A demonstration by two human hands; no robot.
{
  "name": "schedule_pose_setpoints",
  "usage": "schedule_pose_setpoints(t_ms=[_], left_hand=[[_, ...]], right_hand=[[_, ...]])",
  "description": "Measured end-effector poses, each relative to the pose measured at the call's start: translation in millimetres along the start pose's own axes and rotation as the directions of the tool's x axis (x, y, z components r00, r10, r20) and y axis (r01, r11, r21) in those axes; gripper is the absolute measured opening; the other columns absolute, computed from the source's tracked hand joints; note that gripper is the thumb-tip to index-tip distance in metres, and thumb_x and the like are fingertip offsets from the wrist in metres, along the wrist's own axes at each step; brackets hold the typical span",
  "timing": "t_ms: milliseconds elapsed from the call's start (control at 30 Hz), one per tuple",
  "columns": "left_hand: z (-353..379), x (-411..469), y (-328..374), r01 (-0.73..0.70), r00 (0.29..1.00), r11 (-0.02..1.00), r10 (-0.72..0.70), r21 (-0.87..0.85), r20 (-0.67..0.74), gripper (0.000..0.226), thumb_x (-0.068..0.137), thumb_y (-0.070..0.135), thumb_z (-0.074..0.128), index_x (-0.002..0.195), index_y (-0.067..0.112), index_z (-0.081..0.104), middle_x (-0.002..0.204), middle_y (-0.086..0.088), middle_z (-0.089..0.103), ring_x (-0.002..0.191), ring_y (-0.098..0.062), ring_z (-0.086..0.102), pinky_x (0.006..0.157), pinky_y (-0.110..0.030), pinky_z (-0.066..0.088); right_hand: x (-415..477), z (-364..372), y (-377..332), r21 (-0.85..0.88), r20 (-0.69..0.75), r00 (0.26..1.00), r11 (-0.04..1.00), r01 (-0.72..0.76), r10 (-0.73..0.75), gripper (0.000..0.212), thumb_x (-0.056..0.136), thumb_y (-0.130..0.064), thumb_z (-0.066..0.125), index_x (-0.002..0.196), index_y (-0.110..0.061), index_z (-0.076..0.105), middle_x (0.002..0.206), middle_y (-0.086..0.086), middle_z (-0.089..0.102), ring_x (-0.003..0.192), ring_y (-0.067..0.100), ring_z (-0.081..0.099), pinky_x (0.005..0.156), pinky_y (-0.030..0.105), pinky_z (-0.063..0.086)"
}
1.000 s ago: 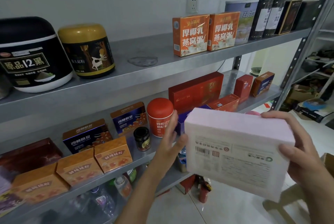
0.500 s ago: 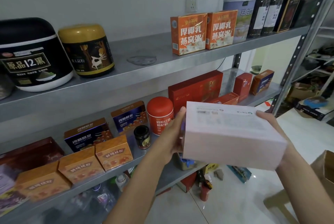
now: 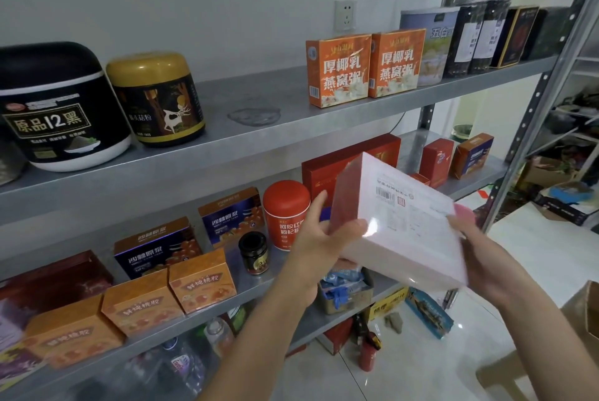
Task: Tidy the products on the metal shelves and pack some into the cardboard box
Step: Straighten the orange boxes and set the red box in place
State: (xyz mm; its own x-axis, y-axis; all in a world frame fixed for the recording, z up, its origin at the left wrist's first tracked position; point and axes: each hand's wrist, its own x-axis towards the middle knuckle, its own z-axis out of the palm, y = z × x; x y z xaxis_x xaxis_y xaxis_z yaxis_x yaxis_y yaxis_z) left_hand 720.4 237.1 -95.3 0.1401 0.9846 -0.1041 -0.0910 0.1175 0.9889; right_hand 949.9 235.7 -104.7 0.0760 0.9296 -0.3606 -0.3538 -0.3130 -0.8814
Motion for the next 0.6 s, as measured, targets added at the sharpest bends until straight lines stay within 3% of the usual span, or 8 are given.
schedule_pose_setpoints(t_ms=[67,133,200,267,367,433,500,600], left_hand=[[3,1,-5,-0.139,0.989,0.973,0.146,0.184,-0.024,0.106,0.071,0.043,0.082,0.149,0.049,0.011,0.133,0.01,0.054,0.118,-0.016,0.06,0.088,-0.042,0.058],[11,-5,-5,-0.25,0.959,0.867,0.284,0.431,-0.015,0.111,0.065,0.057,0.077,0.149,0.05,0.005,0.14,0.017,0.047,0.119,-0.008,0.055,0.092,-0.038,0.057],[24,-14,-7,-0.339,0.92,0.732,0.39,0.59,0.045,0.105,0.068,0.059,0.074,0.149,0.045,0.009,0.139,0.019,0.044,0.118,-0.003,0.053,0.093,-0.033,0.055],[35,-20,-12,-0.412,0.903,0.708,0.401,0.573,0.155,0.089,0.079,0.055,0.07,0.147,0.047,0.015,0.143,0.02,0.041,0.125,-0.002,0.048,0.099,-0.033,0.052],[31,-17,-9,-0.496,0.868,0.746,0.42,0.444,0.264,0.049,0.092,0.054,0.053,0.139,0.047,0.04,0.142,0.022,0.043,0.13,-0.001,0.044,0.104,-0.036,0.047],[21,-7,-6,-0.469,0.883,0.821,0.428,0.325,0.191,0.028,0.099,0.04,0.05,0.124,0.037,0.061,0.128,0.017,0.057,0.121,-0.005,0.053,0.099,-0.032,0.051],[9,8,-8,-0.378,0.922,0.89,0.386,0.254,0.02,0.023,0.095,0.033,0.057,0.118,0.035,0.062,0.125,0.015,0.055,0.119,-0.011,0.054,0.096,-0.035,0.053],[-9,24,-7,-0.132,0.966,0.922,0.201,0.364,-0.16,0.087,0.066,0.064,0.076,0.14,0.045,0.036,0.143,0.012,0.036,0.132,-0.016,0.043,0.101,-0.045,0.048]], right_hand=[[3,2,0,-0.29,-0.075,0.992,0.954,0.076,-0.102,0.049,0.09,-0.031,0.063,0.135,-0.019,0.049,0.129,0.007,0.058,0.114,0.028,0.058,0.097,0.051,0.048],[1,12,-1,-0.37,-0.018,0.987,0.918,0.143,-0.161,0.048,0.089,-0.041,0.064,0.131,-0.022,0.052,0.128,0.0,0.057,0.117,0.023,0.056,0.097,0.049,0.048],[-9,25,-1,-0.364,0.134,0.976,0.908,0.209,-0.171,0.042,0.087,-0.052,0.057,0.122,-0.029,0.056,0.118,-0.008,0.064,0.111,0.015,0.061,0.086,0.039,0.054],[-17,34,0,-0.25,0.261,0.94,0.925,0.286,-0.22,0.045,0.077,-0.056,0.063,0.115,-0.032,0.057,0.108,-0.008,0.072,0.1,0.013,0.069,0.074,0.031,0.058],[-15,31,-4,-0.012,0.291,0.921,0.961,0.275,-0.26,0.091,0.039,-0.06,0.09,0.117,-0.023,0.059,0.108,0.007,0.073,0.097,0.025,0.071,0.072,0.038,0.06],[-15,23,-4,0.154,0.279,0.932,0.969,0.193,-0.23,0.101,0.022,-0.052,0.096,0.113,-0.02,0.065,0.109,0.01,0.073,0.096,0.028,0.071,0.071,0.043,0.06],[-12,14,-1,0.248,0.318,0.925,0.96,0.13,-0.208,0.093,0.019,-0.049,0.097,0.105,-0.023,0.072,0.113,0.012,0.071,0.099,0.033,0.07,0.073,0.052,0.059],[-9,10,10,0.285,0.337,0.934,0.958,0.014,-0.114,0.086,0.048,-0.05,0.094,0.125,-0.024,0.066,0.138,0.021,0.053,0.124,0.046,0.05,0.092,0.064,0.047]])
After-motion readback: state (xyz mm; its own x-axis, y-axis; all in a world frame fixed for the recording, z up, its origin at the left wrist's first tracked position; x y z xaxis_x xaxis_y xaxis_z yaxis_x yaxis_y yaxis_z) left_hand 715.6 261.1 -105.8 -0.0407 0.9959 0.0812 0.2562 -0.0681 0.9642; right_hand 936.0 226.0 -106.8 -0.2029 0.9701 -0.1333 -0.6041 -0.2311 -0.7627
